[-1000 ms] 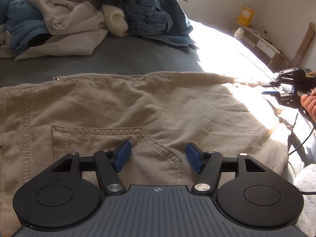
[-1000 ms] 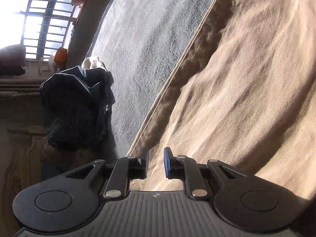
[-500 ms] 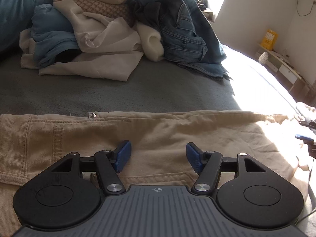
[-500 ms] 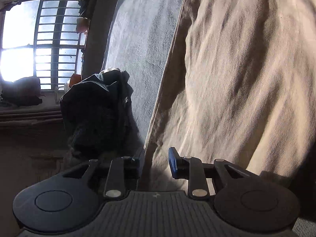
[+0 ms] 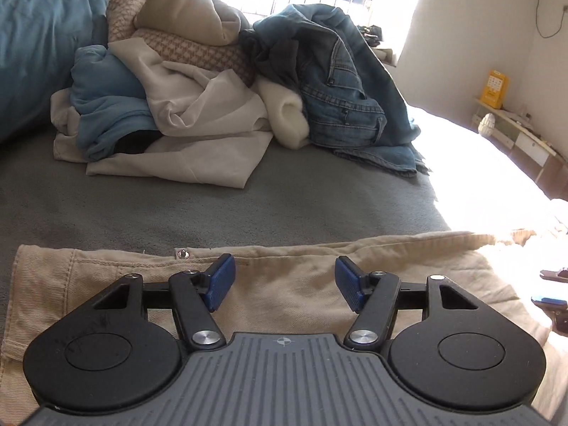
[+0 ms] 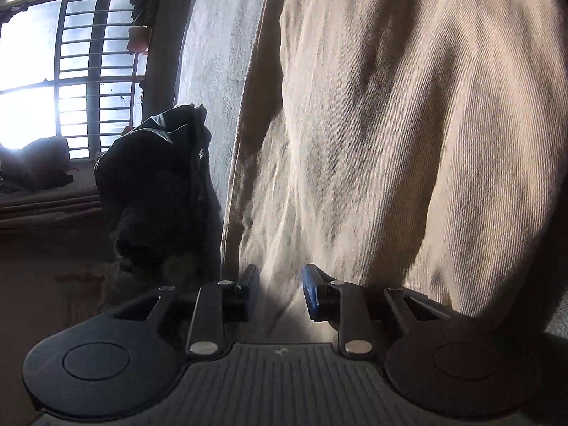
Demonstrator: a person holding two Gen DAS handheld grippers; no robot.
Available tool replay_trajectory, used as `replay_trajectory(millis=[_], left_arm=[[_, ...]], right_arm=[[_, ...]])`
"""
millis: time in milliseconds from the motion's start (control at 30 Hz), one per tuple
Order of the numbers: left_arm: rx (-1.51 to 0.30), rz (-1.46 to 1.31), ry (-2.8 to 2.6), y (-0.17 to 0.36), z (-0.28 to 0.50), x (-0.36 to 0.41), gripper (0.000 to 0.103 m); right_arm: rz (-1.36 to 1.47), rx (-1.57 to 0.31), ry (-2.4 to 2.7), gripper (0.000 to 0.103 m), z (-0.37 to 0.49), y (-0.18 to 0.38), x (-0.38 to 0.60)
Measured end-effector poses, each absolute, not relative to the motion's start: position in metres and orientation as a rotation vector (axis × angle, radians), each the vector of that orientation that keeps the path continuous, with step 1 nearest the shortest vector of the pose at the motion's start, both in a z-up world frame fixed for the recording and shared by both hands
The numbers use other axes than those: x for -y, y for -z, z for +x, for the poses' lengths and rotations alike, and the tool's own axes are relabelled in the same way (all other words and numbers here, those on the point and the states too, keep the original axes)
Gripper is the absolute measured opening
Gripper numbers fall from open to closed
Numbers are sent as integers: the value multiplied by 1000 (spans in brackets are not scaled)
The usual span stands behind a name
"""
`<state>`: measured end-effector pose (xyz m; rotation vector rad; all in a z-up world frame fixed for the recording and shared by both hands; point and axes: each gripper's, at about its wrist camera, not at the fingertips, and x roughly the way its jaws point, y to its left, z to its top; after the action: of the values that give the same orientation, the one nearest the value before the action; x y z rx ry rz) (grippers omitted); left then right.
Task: Fold clothes
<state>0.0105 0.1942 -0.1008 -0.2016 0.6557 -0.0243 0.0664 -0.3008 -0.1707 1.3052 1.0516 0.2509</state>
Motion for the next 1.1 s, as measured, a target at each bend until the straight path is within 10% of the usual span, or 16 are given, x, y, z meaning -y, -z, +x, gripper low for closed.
replay_trajectory(millis=[1100], left_arm=[[-726,-168,68,107,64,-127,61]], right_arm=[[1369,-1048,-278,28,72,188,299]])
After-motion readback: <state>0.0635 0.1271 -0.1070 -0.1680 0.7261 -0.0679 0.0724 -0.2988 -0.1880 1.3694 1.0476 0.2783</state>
